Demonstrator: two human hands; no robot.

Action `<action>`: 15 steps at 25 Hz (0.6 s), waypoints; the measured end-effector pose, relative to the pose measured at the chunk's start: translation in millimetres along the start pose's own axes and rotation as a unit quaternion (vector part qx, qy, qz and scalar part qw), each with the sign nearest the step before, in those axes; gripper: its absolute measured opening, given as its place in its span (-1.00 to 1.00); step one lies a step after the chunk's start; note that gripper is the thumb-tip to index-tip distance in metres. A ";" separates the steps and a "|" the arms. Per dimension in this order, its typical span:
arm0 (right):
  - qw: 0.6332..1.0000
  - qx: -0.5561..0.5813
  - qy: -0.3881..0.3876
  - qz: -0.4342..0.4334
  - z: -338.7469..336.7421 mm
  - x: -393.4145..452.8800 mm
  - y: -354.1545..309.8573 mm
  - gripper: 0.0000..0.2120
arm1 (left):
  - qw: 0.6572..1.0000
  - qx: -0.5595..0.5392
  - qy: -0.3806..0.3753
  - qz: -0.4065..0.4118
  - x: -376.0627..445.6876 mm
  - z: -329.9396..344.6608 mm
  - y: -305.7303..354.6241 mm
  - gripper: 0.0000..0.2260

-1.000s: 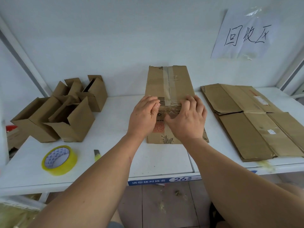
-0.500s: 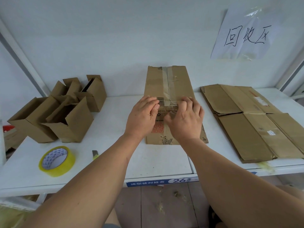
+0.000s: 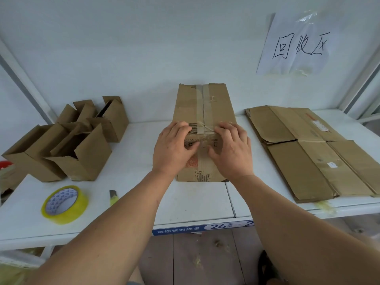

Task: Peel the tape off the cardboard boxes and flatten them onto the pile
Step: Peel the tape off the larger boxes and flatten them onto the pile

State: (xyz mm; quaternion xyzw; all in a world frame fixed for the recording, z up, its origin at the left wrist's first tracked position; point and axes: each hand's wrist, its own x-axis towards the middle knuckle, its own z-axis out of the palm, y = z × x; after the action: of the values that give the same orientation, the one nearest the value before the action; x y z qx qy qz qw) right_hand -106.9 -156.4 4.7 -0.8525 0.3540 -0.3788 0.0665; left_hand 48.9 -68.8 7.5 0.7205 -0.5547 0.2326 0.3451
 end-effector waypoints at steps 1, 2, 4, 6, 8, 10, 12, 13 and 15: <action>1.000 0.006 0.000 0.010 1.3 0.2 -3.3 -0.50 | 1.000 0.002 -0.006 -0.002 0.1 -1.0 -0.1 -0.60; 1.000 0.007 0.002 0.019 2.3 0.4 -5.8 -0.48 | 1.000 0.004 -0.010 -0.004 0.8 -1.8 -0.4 -0.60; 1.000 0.006 0.003 0.025 3.5 0.4 -7.1 -0.45 | 1.000 0.006 -0.012 -0.008 1.9 -2.3 0.4 -0.61; 1.000 0.005 -0.004 0.015 4.8 0.3 -4.9 -0.43 | 1.000 0.011 -0.007 -0.011 2.5 -1.5 2.6 -0.60; 1.000 0.001 0.001 0.009 5.8 0.2 -3.1 -0.42 | 1.000 0.018 -0.002 -0.013 4.3 -0.7 3.4 -0.61; 1.000 -0.006 0.013 0.021 6.4 1.8 -4.3 -0.40 | 1.000 0.022 0.001 -0.007 7.0 0.2 2.5 -0.61; 0.999 -0.017 0.027 0.040 7.4 3.4 -10.2 -0.38 | 1.000 0.026 0.005 0.010 10.4 -0.4 0.2 -0.59; 0.998 -0.019 0.035 0.049 8.1 3.6 -13.5 -0.37 | 1.000 0.025 0.006 0.015 12.2 -1.7 -1.0 -0.57; 0.997 -0.014 0.044 0.055 9.8 3.5 -16.6 -0.39 | 1.000 0.015 0.012 0.013 15.3 -5.2 -3.1 -0.55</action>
State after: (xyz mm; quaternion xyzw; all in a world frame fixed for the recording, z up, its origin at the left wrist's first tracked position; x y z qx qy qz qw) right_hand -89.3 -147.9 6.2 -0.8151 0.4081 -0.4068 0.0591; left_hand 56.4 -74.2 21.1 0.7157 -0.5559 0.2540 0.3380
